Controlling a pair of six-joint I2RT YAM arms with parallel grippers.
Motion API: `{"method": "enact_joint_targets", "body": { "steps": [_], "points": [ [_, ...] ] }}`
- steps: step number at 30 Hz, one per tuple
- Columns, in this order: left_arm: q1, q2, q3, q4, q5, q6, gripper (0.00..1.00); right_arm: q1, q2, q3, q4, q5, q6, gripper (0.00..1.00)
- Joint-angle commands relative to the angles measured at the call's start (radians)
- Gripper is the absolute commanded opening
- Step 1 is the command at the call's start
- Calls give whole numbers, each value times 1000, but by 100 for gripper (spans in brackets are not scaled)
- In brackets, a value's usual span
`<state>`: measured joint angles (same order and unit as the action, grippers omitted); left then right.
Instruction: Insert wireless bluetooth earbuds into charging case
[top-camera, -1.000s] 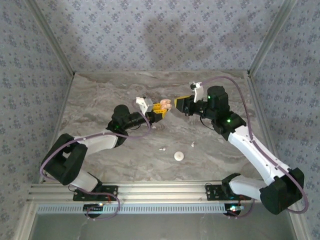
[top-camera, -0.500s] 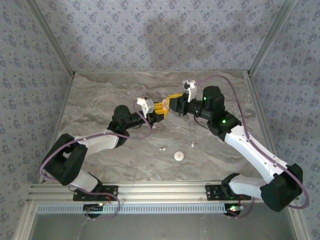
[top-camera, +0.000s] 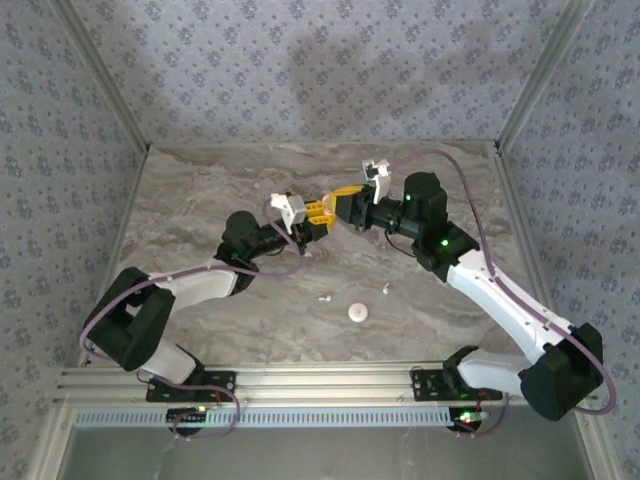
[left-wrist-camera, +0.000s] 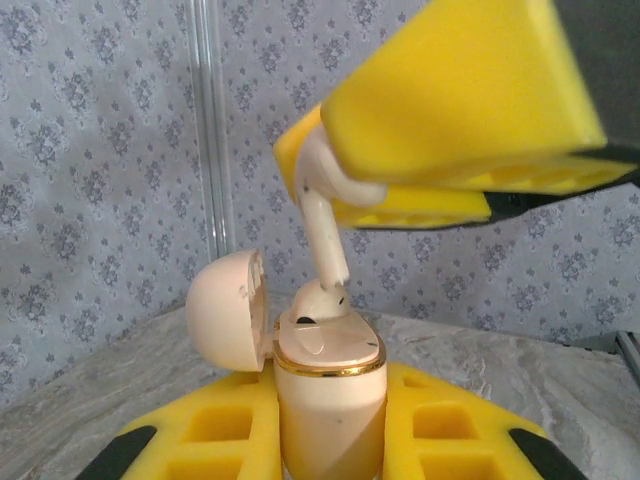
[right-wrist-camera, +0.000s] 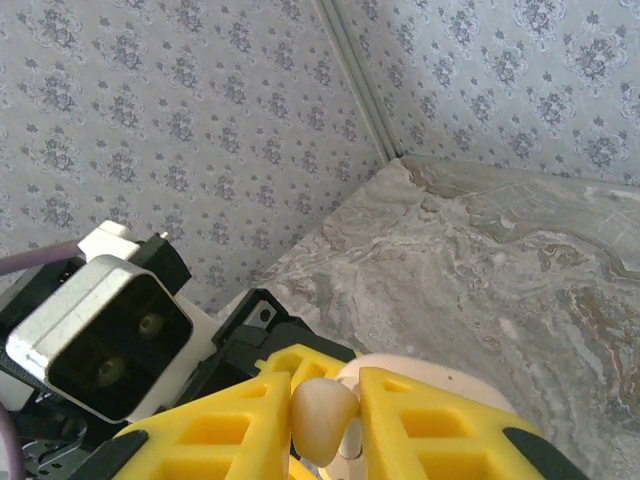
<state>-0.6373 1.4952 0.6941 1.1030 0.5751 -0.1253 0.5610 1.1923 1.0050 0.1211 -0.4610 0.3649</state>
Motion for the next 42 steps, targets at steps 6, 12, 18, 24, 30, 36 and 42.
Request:
{"method": "enact_joint_targets", "body": {
  "steps": [6, 12, 18, 24, 30, 36, 42],
  "points": [
    [-10, -6, 42, 64, -11, -34, 11, 7, 12, -29, 70, 4, 23, 26],
    [-15, -8, 44, 69, -15, -39, 11, 6, 12, -42, 108, 9, 33, 26],
    [-17, -12, 47, 70, -26, -40, 11, 6, 21, -45, 116, -38, 54, 26],
    [-16, -19, 51, 71, -28, -42, 11, 2, 20, -57, 77, -78, 56, 26],
    [-17, -20, 58, 85, -40, -60, 11, 0, 35, -67, 72, -108, 67, 26],
    [-17, -28, 59, 93, -50, -71, 11, -2, 42, -82, 73, -111, 66, 26],
    [-18, -34, 61, 96, -50, -72, 11, -7, 49, -86, 45, -108, 54, 29]
  ]
}}
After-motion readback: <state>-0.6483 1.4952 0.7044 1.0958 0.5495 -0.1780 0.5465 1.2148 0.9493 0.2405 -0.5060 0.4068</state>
